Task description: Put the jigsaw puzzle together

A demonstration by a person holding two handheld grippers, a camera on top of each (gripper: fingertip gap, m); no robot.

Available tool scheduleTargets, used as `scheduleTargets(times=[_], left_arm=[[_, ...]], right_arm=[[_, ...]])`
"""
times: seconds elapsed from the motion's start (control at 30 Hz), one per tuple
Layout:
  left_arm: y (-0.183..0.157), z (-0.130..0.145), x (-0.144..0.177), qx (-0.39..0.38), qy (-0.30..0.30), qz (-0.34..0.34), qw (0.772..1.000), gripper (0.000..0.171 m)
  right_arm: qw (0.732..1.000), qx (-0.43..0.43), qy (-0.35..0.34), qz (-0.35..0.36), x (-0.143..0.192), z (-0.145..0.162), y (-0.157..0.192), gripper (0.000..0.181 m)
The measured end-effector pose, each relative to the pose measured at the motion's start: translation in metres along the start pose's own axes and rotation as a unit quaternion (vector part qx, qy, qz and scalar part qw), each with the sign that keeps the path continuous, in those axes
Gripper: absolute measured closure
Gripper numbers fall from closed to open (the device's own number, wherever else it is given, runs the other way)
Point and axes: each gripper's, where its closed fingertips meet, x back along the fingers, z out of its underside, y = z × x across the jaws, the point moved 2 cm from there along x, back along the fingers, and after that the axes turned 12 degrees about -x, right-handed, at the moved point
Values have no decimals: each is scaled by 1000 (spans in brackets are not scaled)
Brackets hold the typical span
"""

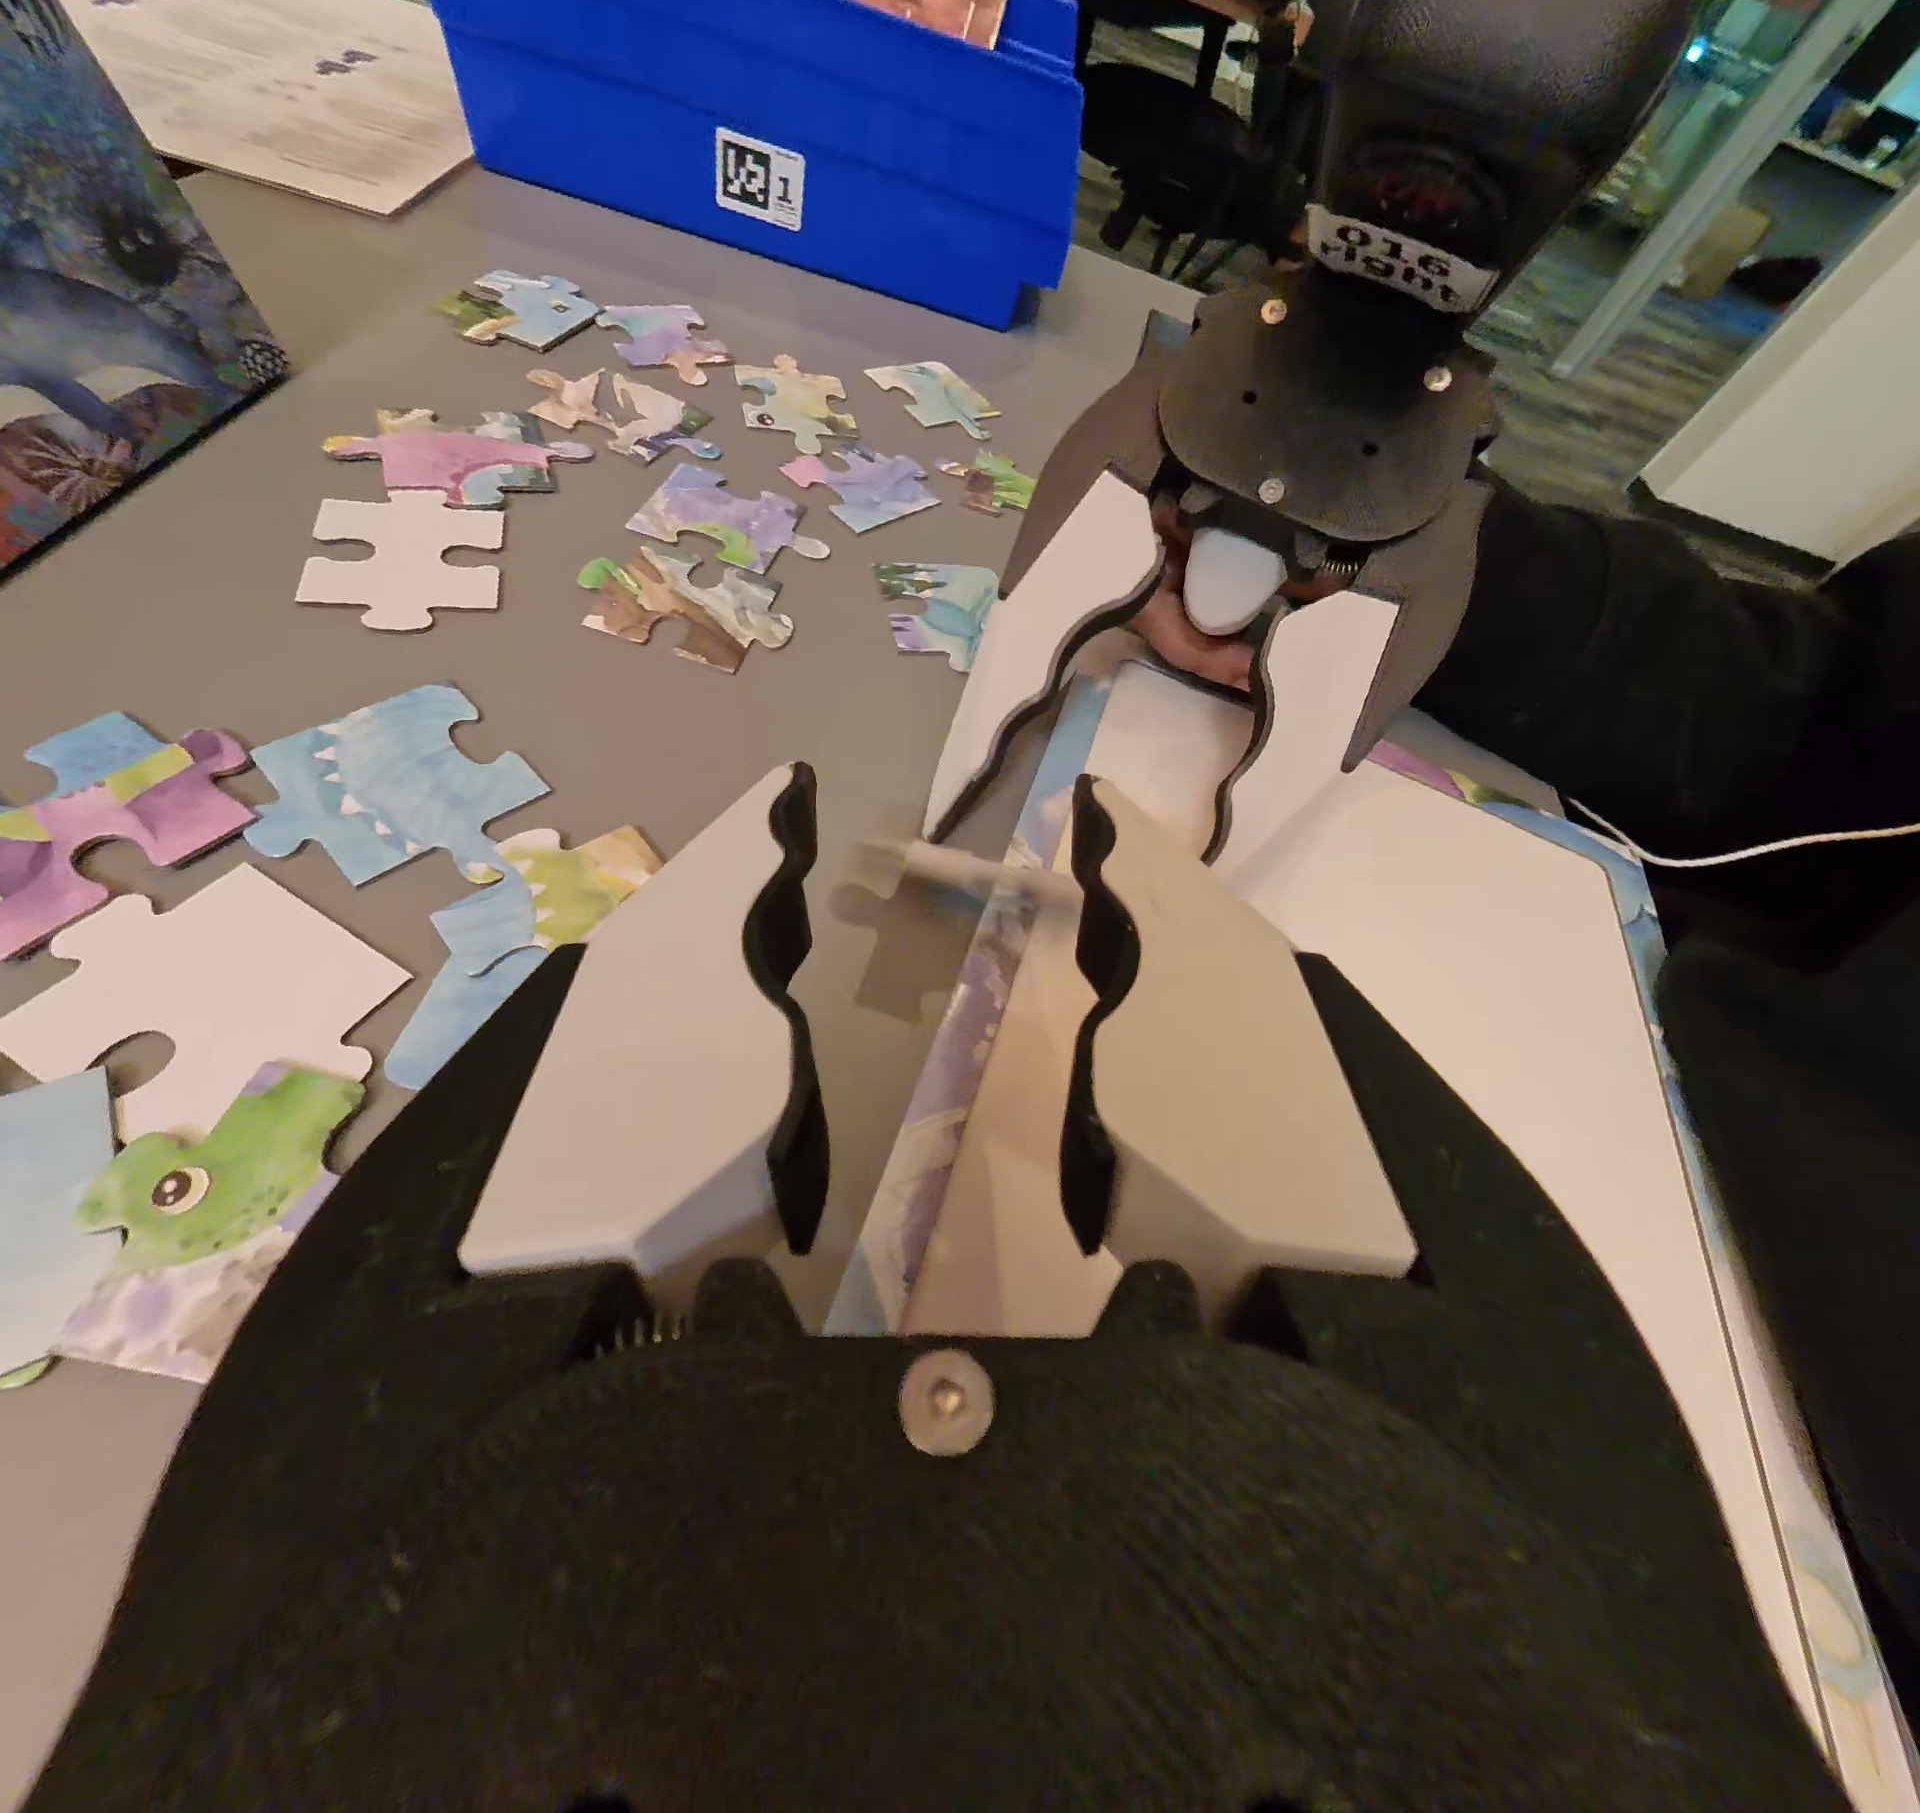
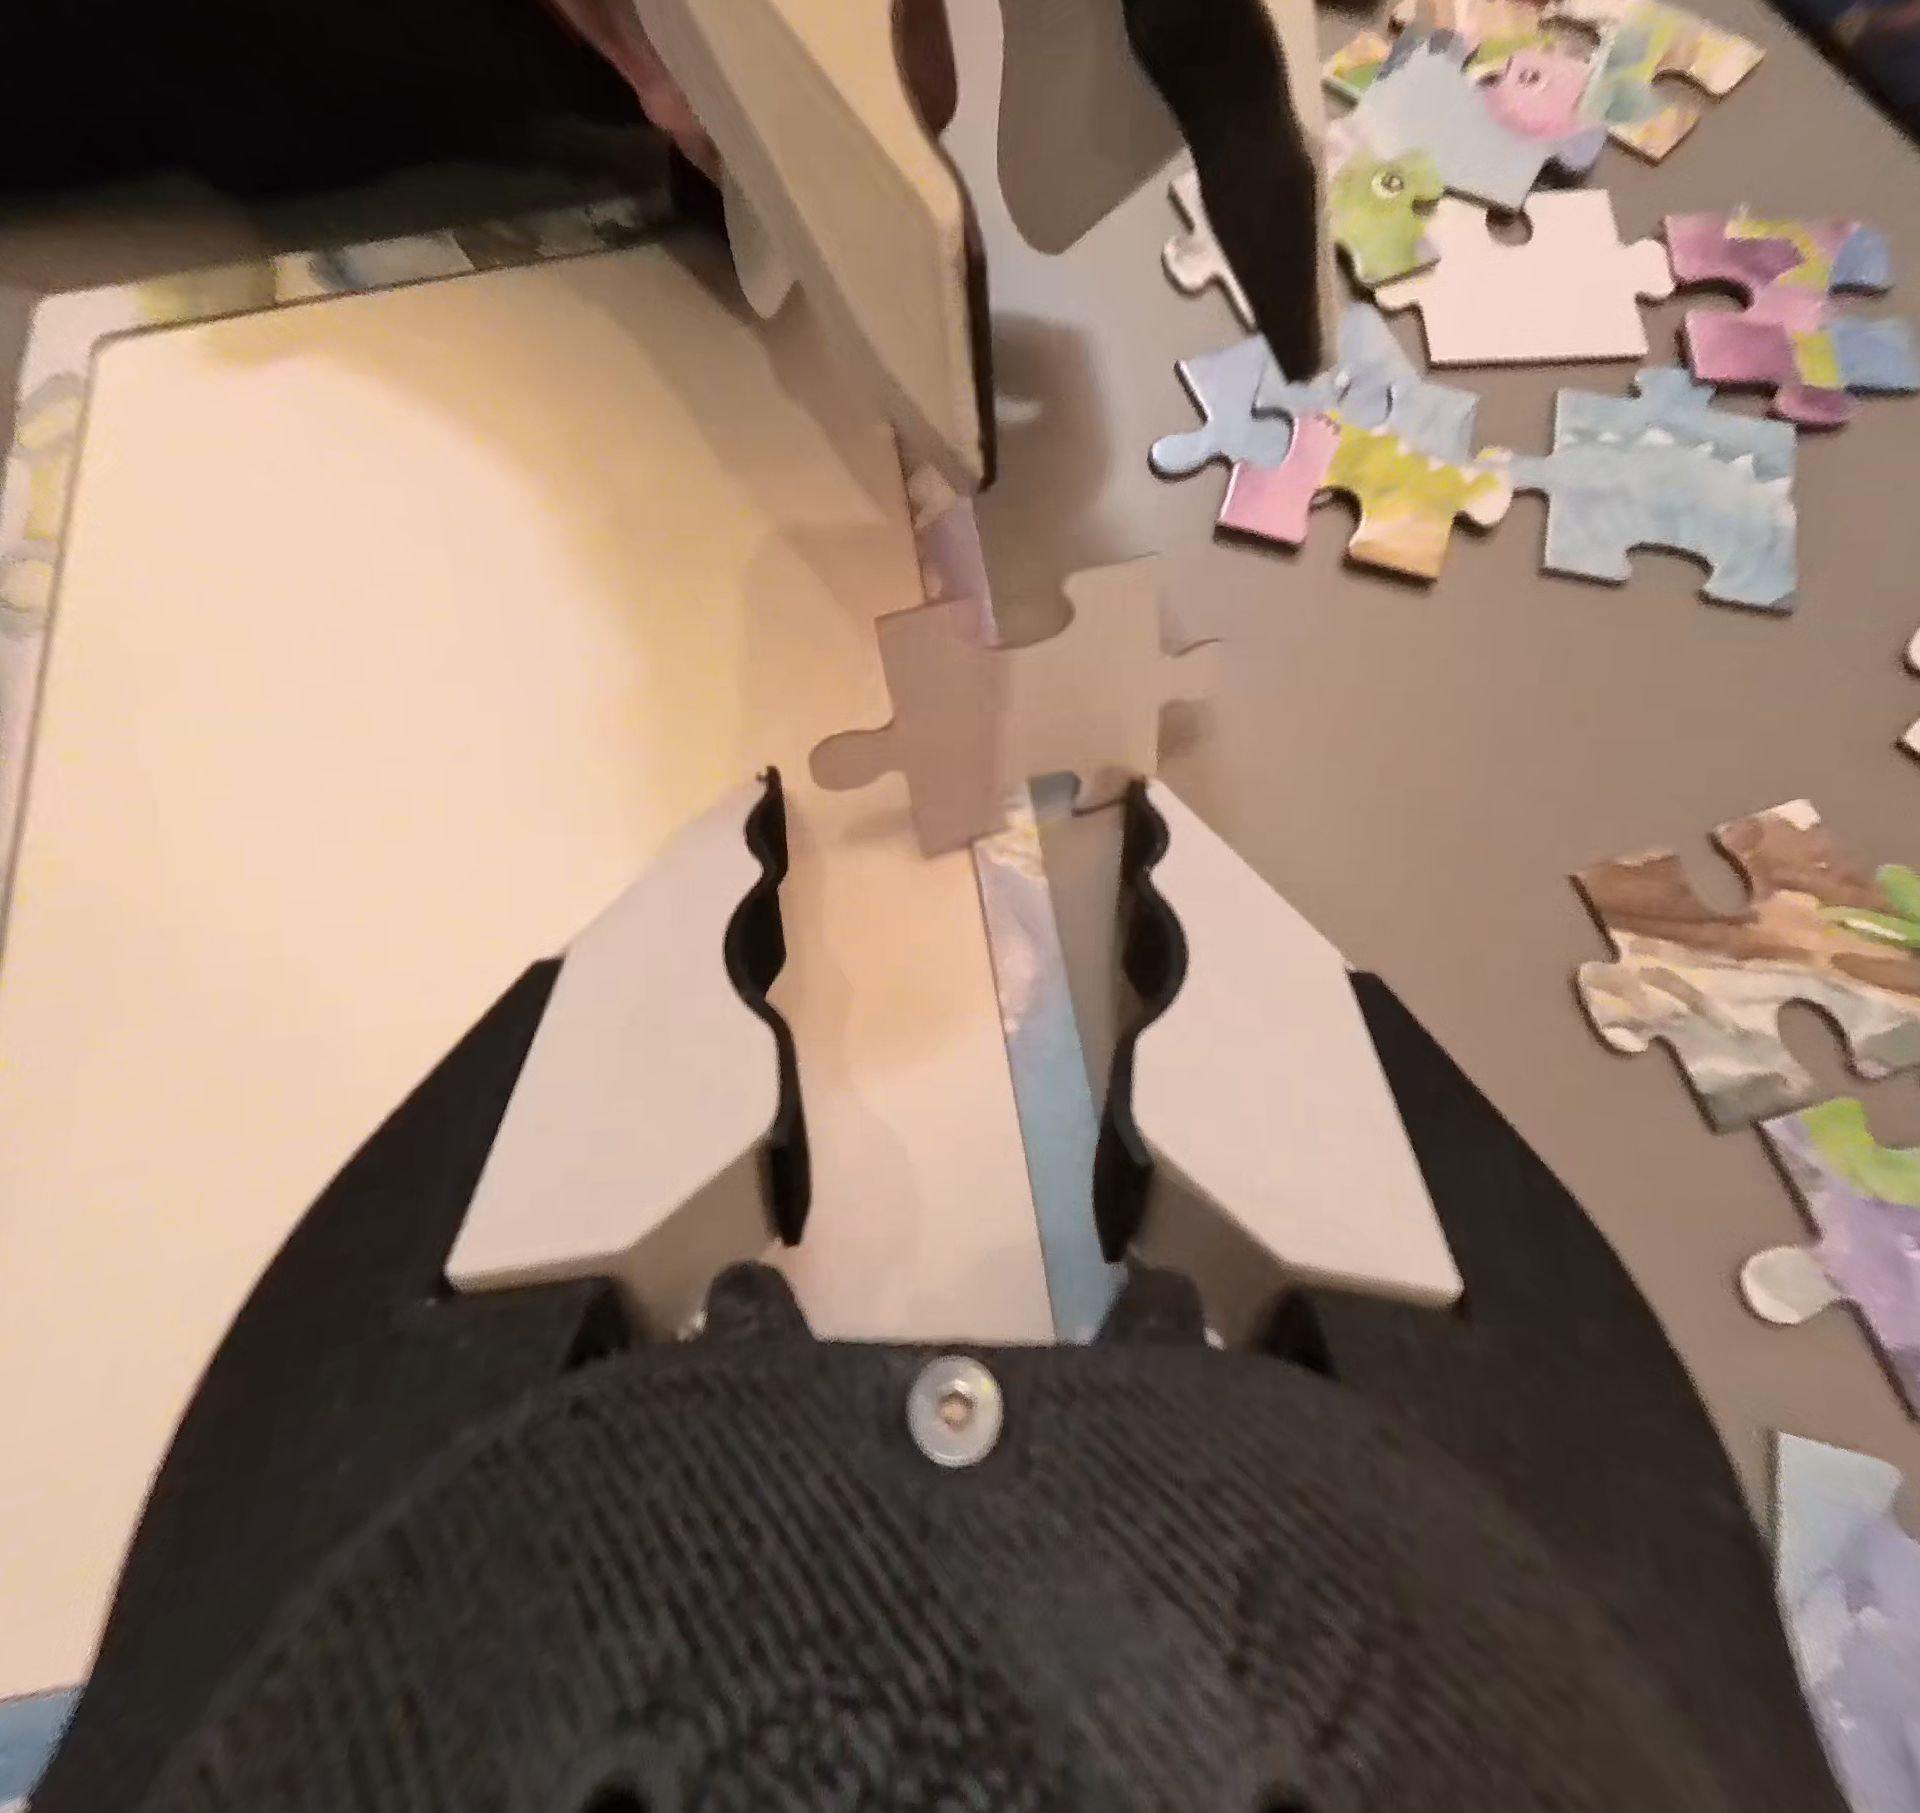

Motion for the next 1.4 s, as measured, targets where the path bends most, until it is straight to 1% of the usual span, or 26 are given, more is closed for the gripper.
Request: scheduleTargets(times=[0.07, 0.1, 0.13, 0.17, 0.3, 0.4, 0.53, 0.63, 0.7, 0.77, 0.83, 0.87, 0.9, 0.93, 0.97, 1.0, 1.03, 1.1, 1.17, 1.27, 1.33, 1.4], left_arm=[[0, 0, 0, 2, 0, 0, 1000, 125], [0, 0, 0, 2, 0, 0, 1000, 125], [0, 0, -1, 1, 0, 0, 1000, 125], [0, 1, -1, 1, -1, -1, 1000, 125], [0, 1, -1, 0, 0, -2, 1000, 125], [1, -2, 2, 0, -11, 0, 1000, 124], [0, -14, 9, 14, -55, 17, 998, 118], [-9, -22, 15, 15, -92, 60, 994, 113], [-18, -20, 15, -10, -83, 80, 993, 112], [-23, -16, 11, -53, -61, 71, 994, 112], [-29, -12, 7, -94, -41, 61, 993, 117], [-30, -9, 4, -110, -29, 57, 992, 126], [-31, -7, 3, -123, -19, 52, 991, 142], [-31, -6, 2, -129, -16, 50, 990, 163], [-32, -6, 2, -126, -18, 53, 990, 171], [-30, -7, 3, -111, -21, 55, 992, 171], [-28, -8, 3, -91, -25, 60, 994, 171], [-28, -9, 5, -42, -34, 89, 995, 171], [-29, -11, 7, 6, -39, 117, 992, 171], [-30, -15, 9, 62, -57, 150, 985, 171], [-30, -16, 10, 78, -64, 162, 982, 171], [-31, -11, 8, 73, -46, 161, 983, 171]], right_arm=[[1000, 6, 1, 6, 0, 0, 0, 123], [1000, 8, 3, 6, 0, 0, 0, 130], [1000, 9, 6, 5, 0, 0, 1, 143], [1000, 10, 7, 4, -1, 0, 2, 146], [1000, 3, 3, 5, 0, -2, 1, 146], [1000, -16, -18, -5, 5, -7, 0, 147], [995, -61, -68, -43, 18, -18, -1, 147], [986, -90, -111, -84, 31, -27, 1, 147], [978, -101, -133, -123, 39, -32, 8, 147], [971, -105, -137, -166, 43, -34, 18, 147], [966, -106, -140, -192, 45, -36, 25, 147], [963, -108, -144, -198, 46, -37, 26, 147], [961, -113, -150, -202, 47, -39, 26, 147], [960, -119, -158, -199, 48, -40, 24, 150], [960, -126, -169, -185, 49, -42, 18, 146], [959, -130, -181, -173, 51, -44, 12, 143], [958, -135, -197, -161, 54, -47, 7, 136], [950, -139, -238, -145, 64, -55, -1, 129], [945, -137, -263, -142, 72, -59, -3, 133], [946, -132, -253, -155, 71, -57, 1, 149], [949, -132, -239, -160, 66, -55, 3, 151], [951, -127, -232, -164, 62, -54, 6, 158]])
